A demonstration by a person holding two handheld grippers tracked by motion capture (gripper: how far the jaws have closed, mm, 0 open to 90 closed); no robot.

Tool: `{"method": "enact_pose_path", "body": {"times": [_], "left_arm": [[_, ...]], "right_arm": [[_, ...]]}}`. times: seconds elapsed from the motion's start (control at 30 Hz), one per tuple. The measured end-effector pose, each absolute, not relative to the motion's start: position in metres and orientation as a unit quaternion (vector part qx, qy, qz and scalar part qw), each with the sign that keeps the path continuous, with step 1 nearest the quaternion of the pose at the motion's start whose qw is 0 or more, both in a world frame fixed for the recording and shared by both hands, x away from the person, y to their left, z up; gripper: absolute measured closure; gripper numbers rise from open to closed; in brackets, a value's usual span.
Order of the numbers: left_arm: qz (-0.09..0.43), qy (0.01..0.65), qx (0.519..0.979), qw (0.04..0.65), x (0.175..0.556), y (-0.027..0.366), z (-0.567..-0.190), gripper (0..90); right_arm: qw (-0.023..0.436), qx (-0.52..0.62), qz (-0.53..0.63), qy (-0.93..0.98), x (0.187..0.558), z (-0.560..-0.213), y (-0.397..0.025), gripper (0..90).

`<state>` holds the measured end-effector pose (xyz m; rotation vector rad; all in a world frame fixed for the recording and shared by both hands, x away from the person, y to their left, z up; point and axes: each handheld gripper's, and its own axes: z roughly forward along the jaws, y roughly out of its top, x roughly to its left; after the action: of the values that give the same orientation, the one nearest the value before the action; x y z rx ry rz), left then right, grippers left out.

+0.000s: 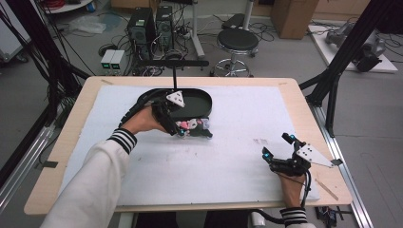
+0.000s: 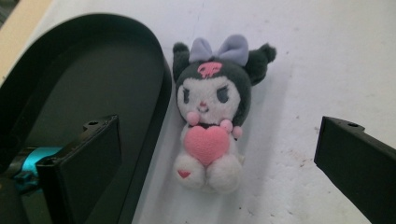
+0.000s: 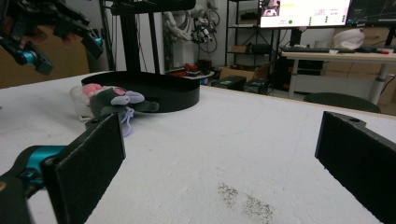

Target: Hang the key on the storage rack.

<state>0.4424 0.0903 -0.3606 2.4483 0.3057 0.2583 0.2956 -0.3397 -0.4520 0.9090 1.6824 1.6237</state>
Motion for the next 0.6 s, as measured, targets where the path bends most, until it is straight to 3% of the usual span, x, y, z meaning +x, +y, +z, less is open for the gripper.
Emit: {"method": "enact_pose_path", "body": {"times": [0.6], "left_arm": [[0.089,0.111,0.956,0.256,0.449,0.070,-0.389,1.8]], "right_arm": [[0.313,0.345,0.615,0.636,0.296,-0.452,-0.340,0.6]]}}
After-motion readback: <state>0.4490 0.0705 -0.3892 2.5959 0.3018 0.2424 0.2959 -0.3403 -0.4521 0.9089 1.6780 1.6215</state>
